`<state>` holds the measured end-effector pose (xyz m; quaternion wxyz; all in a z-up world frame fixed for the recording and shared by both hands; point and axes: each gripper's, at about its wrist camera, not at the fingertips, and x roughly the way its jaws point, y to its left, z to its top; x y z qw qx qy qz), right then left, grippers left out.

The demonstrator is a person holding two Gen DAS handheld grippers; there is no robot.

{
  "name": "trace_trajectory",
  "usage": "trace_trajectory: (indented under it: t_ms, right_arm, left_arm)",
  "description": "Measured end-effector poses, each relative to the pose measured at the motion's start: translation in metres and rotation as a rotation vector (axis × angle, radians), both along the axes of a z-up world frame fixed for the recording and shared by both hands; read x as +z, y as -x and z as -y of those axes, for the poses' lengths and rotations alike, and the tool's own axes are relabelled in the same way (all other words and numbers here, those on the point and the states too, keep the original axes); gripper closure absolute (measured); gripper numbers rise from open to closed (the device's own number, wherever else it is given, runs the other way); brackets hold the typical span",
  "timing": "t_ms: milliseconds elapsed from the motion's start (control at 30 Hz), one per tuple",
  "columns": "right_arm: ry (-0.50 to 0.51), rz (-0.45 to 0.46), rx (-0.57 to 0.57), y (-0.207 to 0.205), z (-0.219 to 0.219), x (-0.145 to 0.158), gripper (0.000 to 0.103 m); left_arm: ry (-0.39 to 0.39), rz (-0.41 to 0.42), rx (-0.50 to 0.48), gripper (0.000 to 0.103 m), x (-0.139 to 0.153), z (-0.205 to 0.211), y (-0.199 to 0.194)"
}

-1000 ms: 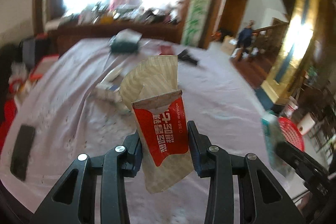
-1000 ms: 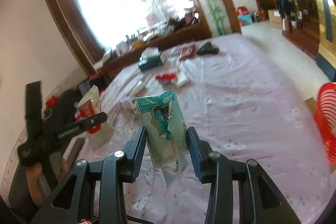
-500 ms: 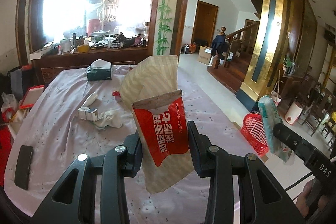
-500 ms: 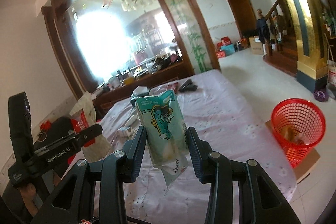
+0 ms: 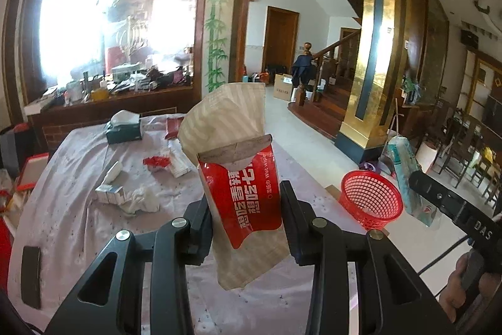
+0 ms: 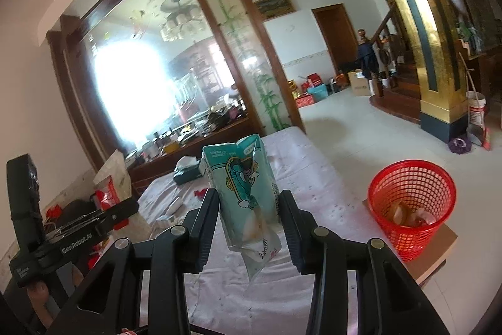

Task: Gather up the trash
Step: 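Carry the paper packet and teal package in both tools over the red wastebasket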

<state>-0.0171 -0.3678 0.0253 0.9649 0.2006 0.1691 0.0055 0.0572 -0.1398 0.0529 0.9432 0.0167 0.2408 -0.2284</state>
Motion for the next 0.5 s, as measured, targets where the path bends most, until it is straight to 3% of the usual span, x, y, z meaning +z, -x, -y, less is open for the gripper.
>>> trace_trajectory:
  t_ms: [500]
  right_arm:
    - [0.089, 0.022, -0.190, 0.033, 0.035, 0.011, 0.060]
  left_arm:
    - [-0.005, 0.009, -0.136, 0.066, 0.005, 0.058, 0.004]
